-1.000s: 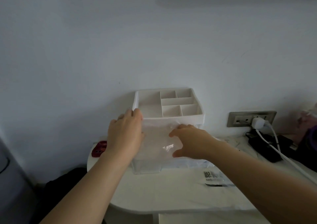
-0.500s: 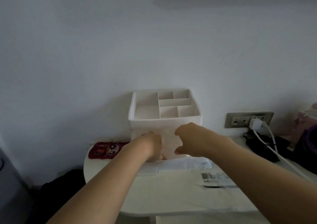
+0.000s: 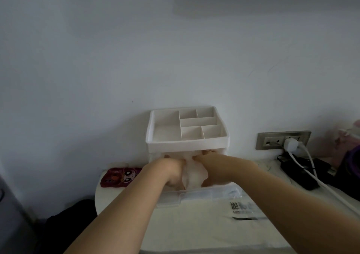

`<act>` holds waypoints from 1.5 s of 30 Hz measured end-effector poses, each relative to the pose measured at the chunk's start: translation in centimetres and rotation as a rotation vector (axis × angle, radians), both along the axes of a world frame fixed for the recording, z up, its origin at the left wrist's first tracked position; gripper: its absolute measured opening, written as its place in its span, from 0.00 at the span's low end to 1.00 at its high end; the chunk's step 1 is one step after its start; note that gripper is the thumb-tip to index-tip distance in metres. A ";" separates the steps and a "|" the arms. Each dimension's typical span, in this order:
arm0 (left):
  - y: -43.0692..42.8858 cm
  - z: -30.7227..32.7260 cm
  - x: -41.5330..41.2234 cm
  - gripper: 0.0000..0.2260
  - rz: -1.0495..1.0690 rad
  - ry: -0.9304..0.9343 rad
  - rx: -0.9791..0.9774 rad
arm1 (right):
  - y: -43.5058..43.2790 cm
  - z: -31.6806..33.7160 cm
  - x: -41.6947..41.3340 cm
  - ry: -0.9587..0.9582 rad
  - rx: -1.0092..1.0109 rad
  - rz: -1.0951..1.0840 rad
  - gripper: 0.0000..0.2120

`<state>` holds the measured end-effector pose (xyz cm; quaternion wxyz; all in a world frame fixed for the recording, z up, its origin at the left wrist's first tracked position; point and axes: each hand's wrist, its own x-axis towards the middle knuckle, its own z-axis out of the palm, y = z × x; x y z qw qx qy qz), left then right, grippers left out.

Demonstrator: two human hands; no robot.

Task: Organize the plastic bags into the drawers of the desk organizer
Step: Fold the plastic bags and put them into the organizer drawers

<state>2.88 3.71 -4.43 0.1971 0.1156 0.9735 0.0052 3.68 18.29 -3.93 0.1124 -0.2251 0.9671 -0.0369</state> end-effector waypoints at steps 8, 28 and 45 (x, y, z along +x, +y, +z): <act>0.1 -0.1 -0.6 0.34 0.103 -0.042 0.012 | 0.4 1.1 1.7 0.043 -0.001 -0.081 0.15; 4.9 -1.0 11.6 0.10 -0.270 0.420 0.775 | 13.7 -3.9 6.2 0.317 -0.595 -0.233 0.12; 13.1 -15.2 4.6 0.32 -0.201 0.174 0.235 | 16.4 -12.8 5.5 -0.205 -0.025 -0.185 0.21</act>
